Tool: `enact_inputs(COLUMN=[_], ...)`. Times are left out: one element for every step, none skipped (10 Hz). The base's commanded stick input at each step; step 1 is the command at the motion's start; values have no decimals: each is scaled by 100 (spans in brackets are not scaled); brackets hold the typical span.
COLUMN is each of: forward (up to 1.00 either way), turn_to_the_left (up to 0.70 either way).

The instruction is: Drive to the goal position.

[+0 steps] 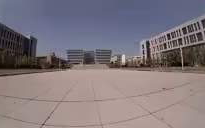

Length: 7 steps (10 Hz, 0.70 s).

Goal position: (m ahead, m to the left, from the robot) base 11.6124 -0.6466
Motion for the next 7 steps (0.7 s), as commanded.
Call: enact_inputs(forward=[4,4,4,4,4,4,4], turn_to_the_left=[0,0,0,0,0,0,0])
